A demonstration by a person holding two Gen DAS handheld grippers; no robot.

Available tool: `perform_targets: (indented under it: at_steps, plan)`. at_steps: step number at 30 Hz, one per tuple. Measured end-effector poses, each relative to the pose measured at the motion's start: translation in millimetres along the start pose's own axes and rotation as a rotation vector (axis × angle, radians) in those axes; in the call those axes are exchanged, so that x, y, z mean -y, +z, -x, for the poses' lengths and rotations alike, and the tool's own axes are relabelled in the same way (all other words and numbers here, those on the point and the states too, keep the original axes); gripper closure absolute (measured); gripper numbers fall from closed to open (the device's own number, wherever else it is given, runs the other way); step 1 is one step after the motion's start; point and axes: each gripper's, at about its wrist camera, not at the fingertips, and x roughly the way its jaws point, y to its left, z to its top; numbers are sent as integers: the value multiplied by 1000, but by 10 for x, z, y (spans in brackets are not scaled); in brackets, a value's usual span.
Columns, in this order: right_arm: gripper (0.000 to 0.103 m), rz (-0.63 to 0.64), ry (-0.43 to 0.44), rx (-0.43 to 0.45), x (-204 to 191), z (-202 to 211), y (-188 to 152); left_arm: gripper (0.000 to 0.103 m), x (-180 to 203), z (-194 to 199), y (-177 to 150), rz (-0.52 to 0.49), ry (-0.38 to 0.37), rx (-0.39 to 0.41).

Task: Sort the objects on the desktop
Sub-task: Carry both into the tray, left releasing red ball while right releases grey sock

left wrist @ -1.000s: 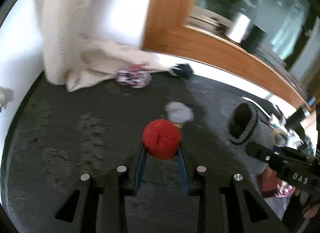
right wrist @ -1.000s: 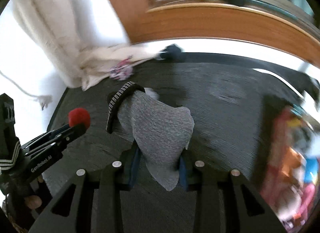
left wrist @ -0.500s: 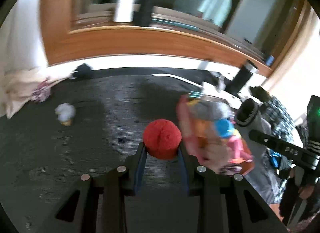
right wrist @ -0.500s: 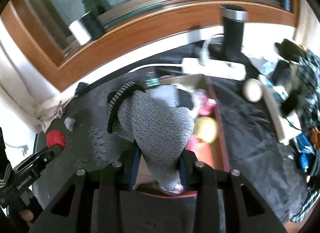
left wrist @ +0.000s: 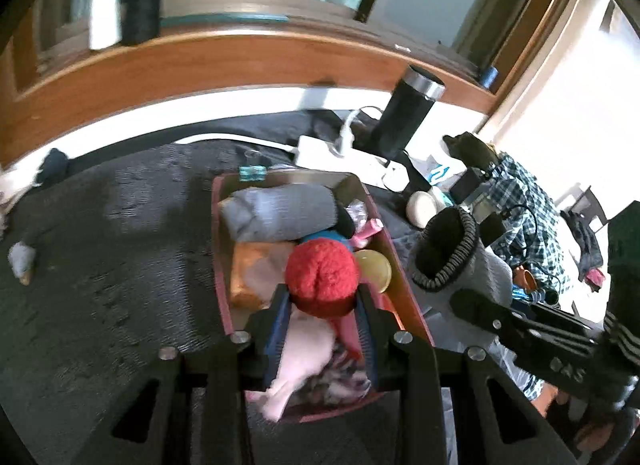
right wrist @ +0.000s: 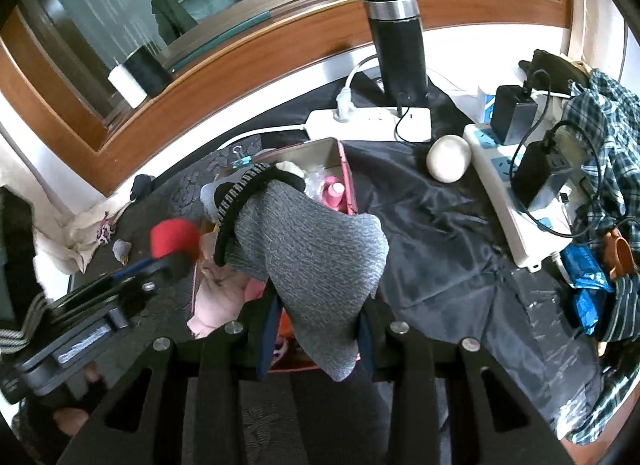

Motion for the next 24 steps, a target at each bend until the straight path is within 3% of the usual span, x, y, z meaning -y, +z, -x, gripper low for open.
perform_targets:
  at_steps: [6, 7, 8, 16, 24]
  plan:
    - [67, -4, 23, -4, 62, -81, 119, 65, -133, -206, -18, 75, 32, -74]
    - [67, 1, 26, -8, 42, -120, 144, 54, -148, -186, -25, 77, 37, -69]
    - [67, 5, 30, -12, 22, -160, 169, 52, -162, -166, -31, 80, 43, -64]
    - [67, 41, 56, -47, -142, -485, 370, 52, -278, 114, -28, 86, 64, -31]
    - [67, 139, -66, -105, -369, -1024, 472, 52, -406, 361, -82, 94, 119, -4]
